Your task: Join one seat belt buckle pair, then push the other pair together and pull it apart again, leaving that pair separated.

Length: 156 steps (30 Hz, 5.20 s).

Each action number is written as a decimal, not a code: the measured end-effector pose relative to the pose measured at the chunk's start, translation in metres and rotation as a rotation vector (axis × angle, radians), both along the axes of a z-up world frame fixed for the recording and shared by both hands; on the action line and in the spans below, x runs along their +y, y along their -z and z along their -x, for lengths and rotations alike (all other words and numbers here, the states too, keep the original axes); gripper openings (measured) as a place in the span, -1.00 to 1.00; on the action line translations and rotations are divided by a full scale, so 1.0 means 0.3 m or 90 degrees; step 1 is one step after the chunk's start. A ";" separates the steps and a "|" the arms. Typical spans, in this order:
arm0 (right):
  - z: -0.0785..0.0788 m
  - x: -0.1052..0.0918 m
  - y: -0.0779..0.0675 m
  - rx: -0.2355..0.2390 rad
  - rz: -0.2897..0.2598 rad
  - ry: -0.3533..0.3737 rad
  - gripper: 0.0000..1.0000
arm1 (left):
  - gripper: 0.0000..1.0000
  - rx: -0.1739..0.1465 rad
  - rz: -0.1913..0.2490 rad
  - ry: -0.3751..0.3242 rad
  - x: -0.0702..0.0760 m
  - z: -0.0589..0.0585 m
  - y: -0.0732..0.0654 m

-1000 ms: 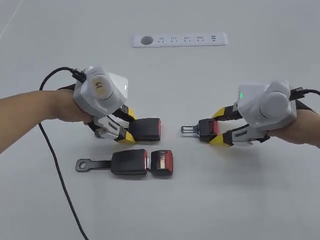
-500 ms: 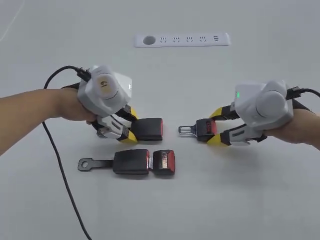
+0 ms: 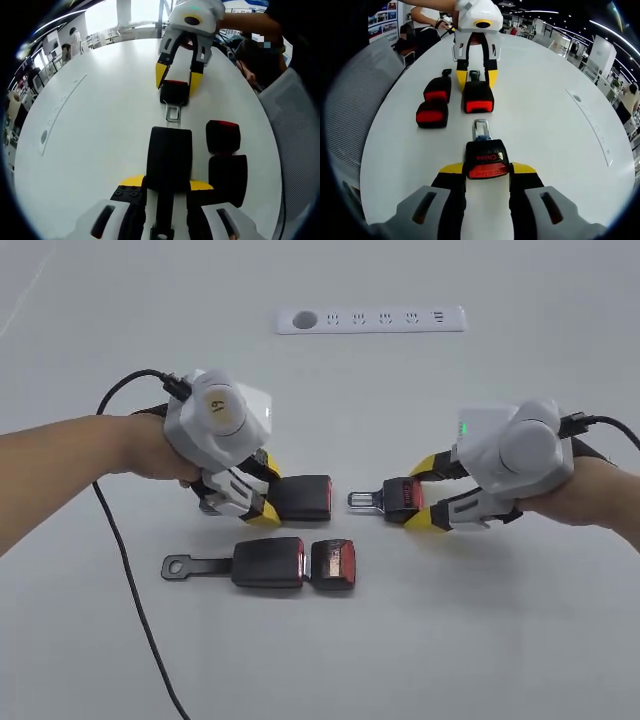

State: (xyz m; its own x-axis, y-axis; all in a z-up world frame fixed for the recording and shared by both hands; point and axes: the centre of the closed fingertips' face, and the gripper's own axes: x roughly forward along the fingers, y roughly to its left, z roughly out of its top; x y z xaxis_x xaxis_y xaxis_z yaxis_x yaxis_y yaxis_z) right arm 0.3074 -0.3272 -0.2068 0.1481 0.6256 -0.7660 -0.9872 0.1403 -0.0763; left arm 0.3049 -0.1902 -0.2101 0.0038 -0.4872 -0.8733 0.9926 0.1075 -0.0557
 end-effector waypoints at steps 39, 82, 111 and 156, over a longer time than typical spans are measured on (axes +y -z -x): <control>-0.006 0.113 0.000 0.011 -0.011 -0.005 -0.38 | -0.38 0.002 0.000 -0.012 0.000 -0.004 0.002; -0.010 0.143 0.010 0.004 -0.030 -0.010 -0.41 | -0.40 -0.006 0.004 -0.013 -0.003 -0.003 0.002; -0.002 0.185 0.011 0.008 -0.039 0.010 -0.42 | -0.42 -0.017 0.004 0.010 -0.020 0.014 -0.016; -0.010 0.121 0.009 -0.002 -0.017 -0.007 -0.39 | -0.38 -0.007 -0.014 0.005 -0.004 -0.003 0.002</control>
